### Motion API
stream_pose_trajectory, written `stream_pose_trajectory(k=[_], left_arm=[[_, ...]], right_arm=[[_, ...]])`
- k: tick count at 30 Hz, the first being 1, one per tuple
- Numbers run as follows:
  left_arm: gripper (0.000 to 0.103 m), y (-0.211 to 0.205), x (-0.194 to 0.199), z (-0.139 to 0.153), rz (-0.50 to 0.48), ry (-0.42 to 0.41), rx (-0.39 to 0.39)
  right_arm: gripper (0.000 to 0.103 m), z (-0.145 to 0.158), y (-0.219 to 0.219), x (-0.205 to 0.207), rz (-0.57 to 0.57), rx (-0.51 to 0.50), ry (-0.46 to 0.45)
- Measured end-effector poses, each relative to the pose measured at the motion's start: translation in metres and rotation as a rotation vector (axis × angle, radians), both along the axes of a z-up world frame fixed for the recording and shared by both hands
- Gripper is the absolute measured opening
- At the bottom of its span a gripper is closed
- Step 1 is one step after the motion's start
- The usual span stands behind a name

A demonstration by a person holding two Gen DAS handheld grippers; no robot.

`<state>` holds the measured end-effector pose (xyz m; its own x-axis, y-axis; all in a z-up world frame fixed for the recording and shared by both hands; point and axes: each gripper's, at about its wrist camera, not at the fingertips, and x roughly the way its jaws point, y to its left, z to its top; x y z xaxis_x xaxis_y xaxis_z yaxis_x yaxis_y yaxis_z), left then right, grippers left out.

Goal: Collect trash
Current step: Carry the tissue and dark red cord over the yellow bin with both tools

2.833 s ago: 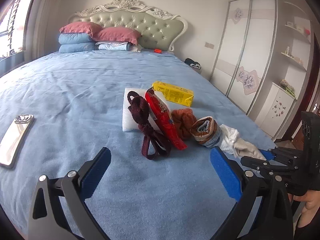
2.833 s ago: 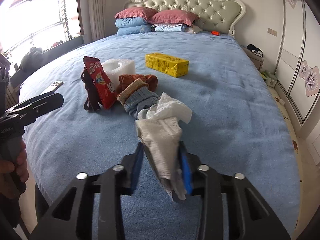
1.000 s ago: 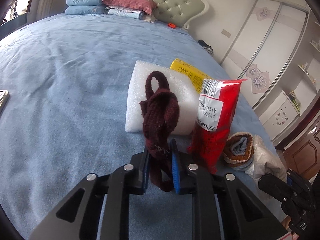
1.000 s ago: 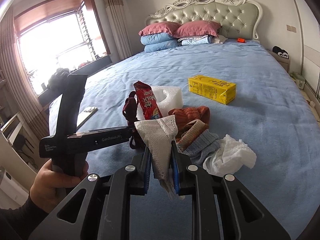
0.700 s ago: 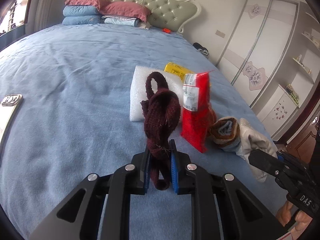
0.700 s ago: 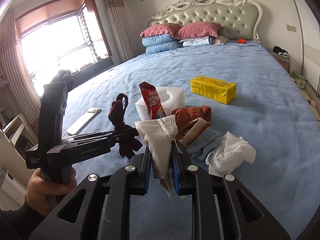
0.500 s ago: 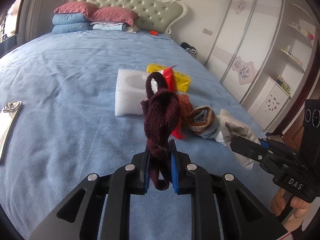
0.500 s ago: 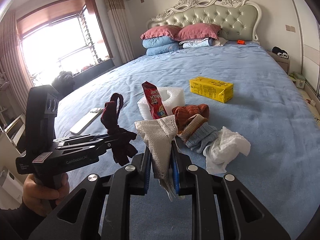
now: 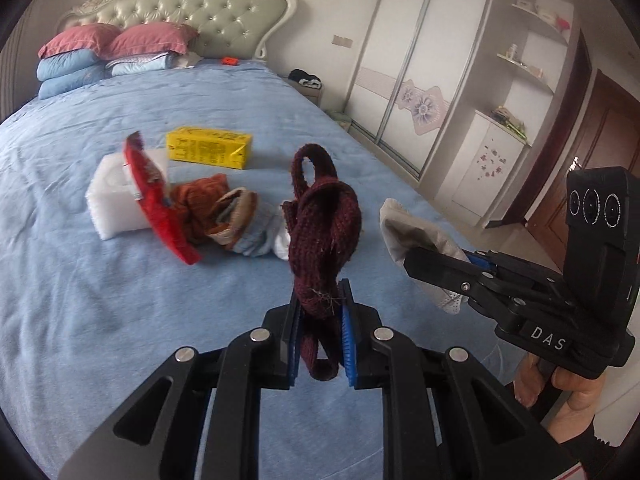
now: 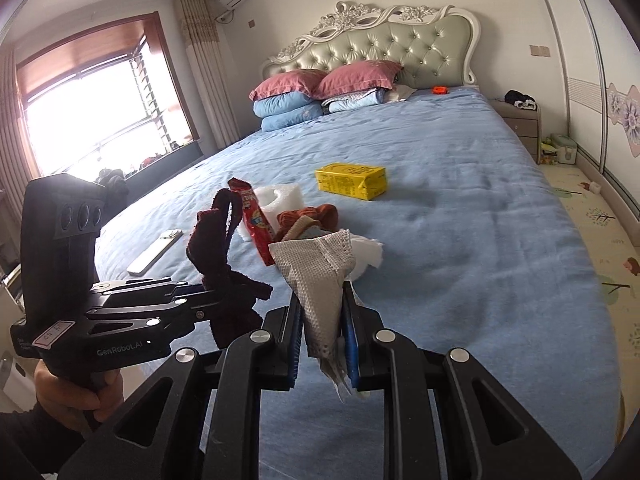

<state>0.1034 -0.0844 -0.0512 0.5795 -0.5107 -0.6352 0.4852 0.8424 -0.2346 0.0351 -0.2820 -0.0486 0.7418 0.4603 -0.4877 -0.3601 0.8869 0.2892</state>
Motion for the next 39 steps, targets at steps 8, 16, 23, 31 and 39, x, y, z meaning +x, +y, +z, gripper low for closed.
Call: stream_pose_trajectory(k=[8, 16, 23, 31, 39], left_arm=[[0.018, -0.09, 0.004, 0.0, -0.141, 0.008, 0.028], [0.018, -0.195, 0.003, -0.01, -0.323, 0.029, 0.047], [0.018, -0.281, -0.009, -0.022, -0.46, 0.054, 0.068], [0.018, -0.362, -0.017, -0.037, -0.584, 0.104, 0.109], [0.018, -0.414, -0.019, -0.062, -0.659, 0.158, 0.195]], right_arm=[[0.018, -0.005, -0.078, -0.023, -0.128, 0.009, -0.009], [0.018, -0.01, -0.166, -0.051, -0.302, -0.02, -0.004], [0.018, -0.017, -0.227, -0.077, -0.434, -0.053, 0.021], [0.018, -0.029, -0.275, -0.099, -0.542, -0.077, 0.064], [0.018, -0.047, -0.312, -0.109, -0.596, -0.12, 0.13]])
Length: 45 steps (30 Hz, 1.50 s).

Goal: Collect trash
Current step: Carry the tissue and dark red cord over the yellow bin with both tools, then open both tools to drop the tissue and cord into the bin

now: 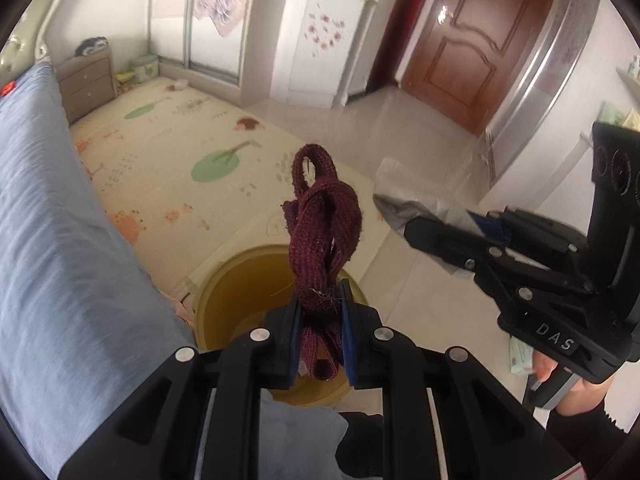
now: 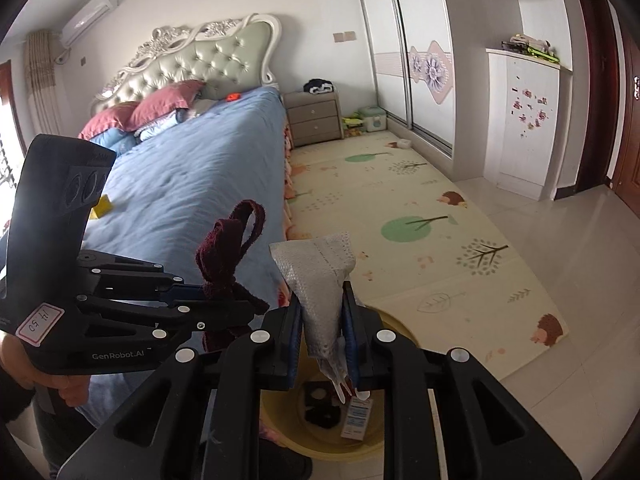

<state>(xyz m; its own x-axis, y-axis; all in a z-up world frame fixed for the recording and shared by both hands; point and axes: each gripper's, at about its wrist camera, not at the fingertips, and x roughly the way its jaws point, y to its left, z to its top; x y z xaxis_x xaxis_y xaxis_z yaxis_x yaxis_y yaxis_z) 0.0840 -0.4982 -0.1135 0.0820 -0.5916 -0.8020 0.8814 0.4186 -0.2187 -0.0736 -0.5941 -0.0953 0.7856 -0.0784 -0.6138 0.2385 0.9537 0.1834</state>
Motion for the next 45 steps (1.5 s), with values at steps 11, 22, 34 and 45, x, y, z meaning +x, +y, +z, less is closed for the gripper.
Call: stream_pose_trajectory(k=[11, 22, 34, 45], left_arm=[[0.018, -0.032, 0.016, -0.037, -0.067, 0.083, 0.171], [0.018, -0.033, 0.013, -0.05, -0.079, 0.09, 0.218], [0.081, -0.034, 0.019, -0.05, -0.044, 0.096, 0.232], [0.086, -0.03, 0.02, -0.046, -0.012, 0.06, 0.231]], right_arm=[[0.018, -0.043, -0.037, 0.014, 0.004, 0.055, 0.153], [0.018, -0.059, -0.039, 0.024, 0.045, 0.07, 0.202], [0.057, -0.065, -0.044, 0.037, 0.103, 0.094, 0.255], [0.056, -0.074, -0.039, 0.035, 0.092, 0.061, 0.295]])
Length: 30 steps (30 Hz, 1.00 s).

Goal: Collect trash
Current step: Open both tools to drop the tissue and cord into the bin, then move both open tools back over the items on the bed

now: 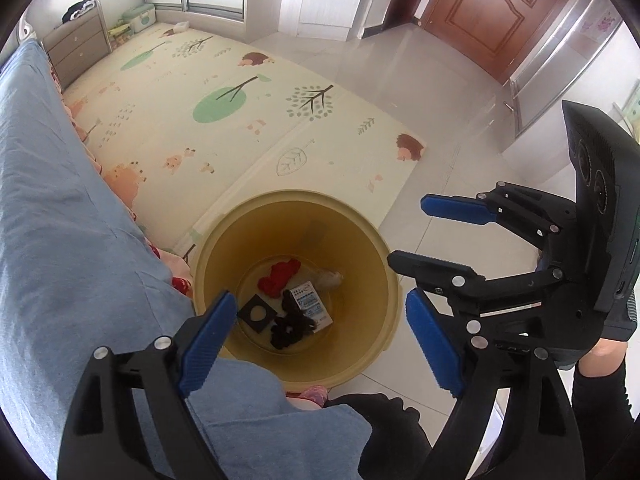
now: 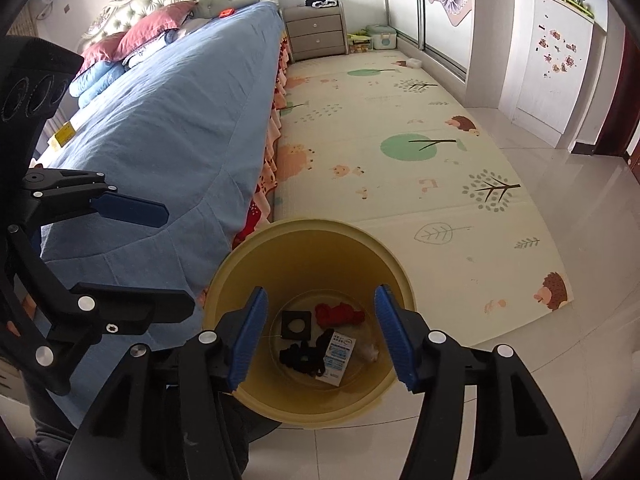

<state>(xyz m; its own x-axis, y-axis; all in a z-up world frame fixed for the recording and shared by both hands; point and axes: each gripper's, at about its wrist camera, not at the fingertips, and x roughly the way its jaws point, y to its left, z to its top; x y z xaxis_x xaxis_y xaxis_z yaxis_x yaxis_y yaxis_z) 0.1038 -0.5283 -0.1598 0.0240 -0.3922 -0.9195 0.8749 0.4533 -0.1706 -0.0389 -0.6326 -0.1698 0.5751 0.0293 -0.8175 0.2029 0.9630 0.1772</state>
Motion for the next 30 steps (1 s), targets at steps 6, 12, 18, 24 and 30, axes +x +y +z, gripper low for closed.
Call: stream_pose_trajectory(k=[6, 12, 18, 24, 30], left_arm=[[0.086, 0.005, -0.003, 0.007, 0.003, -0.034, -0.033], [0.089, 0.022, -0.016, 0.028, -0.001, -0.138, -0.124], [0.091, 0.066, -0.025, 0.057, 0.074, -0.251, -0.231], [0.097, 0.131, -0.028, 0.084, 0.225, -0.421, -0.313], [0.099, 0.209, -0.02, 0.102, 0.414, -0.515, -0.35]], right_arm=[[0.055, 0.006, 0.003, -0.005, -0.017, -0.01, -0.011], [0.055, 0.024, 0.016, -0.011, -0.047, -0.059, -0.048], [0.055, 0.057, 0.04, -0.019, -0.082, -0.127, -0.157], [0.055, 0.086, 0.091, -0.017, -0.079, -0.212, -0.286], [0.06, 0.1, 0.149, 0.002, -0.051, -0.211, -0.389]])
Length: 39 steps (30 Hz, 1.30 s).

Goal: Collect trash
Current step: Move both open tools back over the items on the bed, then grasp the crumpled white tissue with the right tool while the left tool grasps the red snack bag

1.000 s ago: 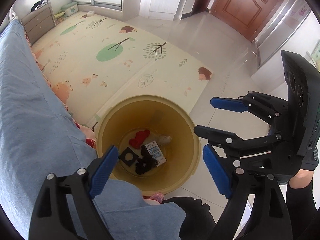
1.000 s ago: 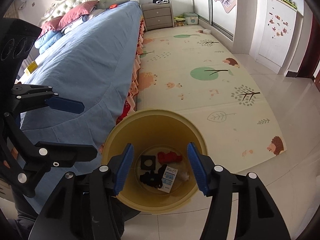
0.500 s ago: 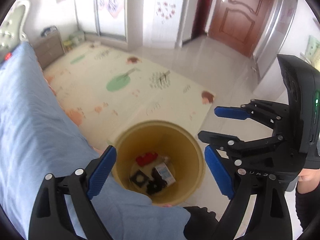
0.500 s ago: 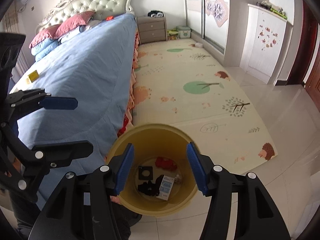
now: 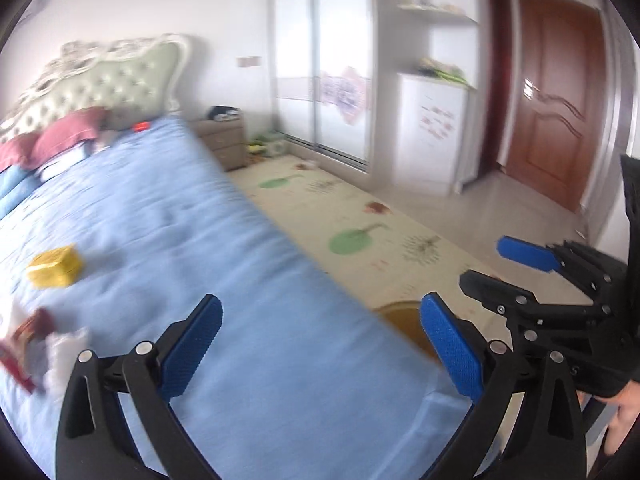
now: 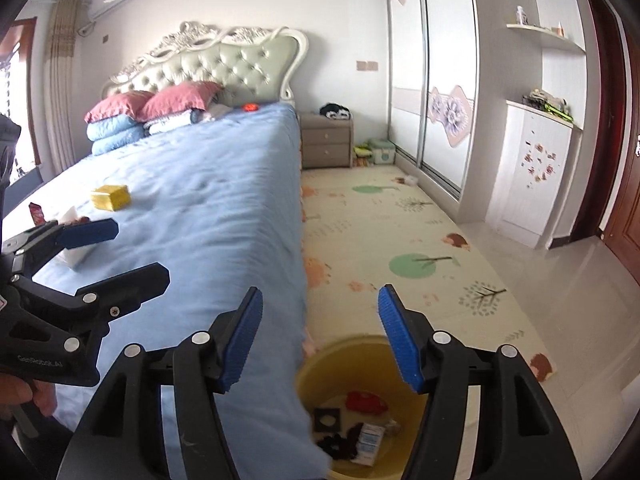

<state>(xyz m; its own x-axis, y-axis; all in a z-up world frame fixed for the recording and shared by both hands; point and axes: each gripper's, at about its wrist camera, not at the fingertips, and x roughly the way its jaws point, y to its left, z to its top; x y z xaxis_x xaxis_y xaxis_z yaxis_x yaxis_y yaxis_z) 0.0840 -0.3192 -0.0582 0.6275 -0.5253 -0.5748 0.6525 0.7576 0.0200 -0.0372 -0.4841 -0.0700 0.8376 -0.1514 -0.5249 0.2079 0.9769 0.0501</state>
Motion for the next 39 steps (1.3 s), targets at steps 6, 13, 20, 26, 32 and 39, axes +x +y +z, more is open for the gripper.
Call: stream_pose_trajectory(k=[6, 13, 20, 26, 32, 39], left_arm=[[0.099, 0.077, 0.009, 0.013, 0.168, -0.057, -0.02], [0.099, 0.175, 0.027, 0.019, 0.336, -0.067, -0.065], [0.099, 0.253, 0.023, 0.026, 0.458, -0.103, -0.099], [0.099, 0.3, 0.025, 0.033, 0.533, -0.127, -0.124], [0.099, 0.336, 0.031, 0.03, 0.604, -0.135, -0.136], [0.099, 0.352, 0.043, 0.018, 0.628, -0.085, -0.135]], right_arm=[[0.071, 0.01, 0.069, 0.026, 0.07, -0.007, -0.055], [0.083, 0.023, 0.148, 0.053, 0.143, 0.01, -0.099], [0.083, 0.031, 0.211, 0.076, 0.21, -0.008, -0.124], [0.083, 0.038, 0.25, 0.086, 0.262, -0.015, -0.136], [0.083, 0.044, 0.28, 0.096, 0.278, -0.032, -0.142], [0.083, 0.044, 0.291, 0.1, 0.283, -0.048, -0.142]])
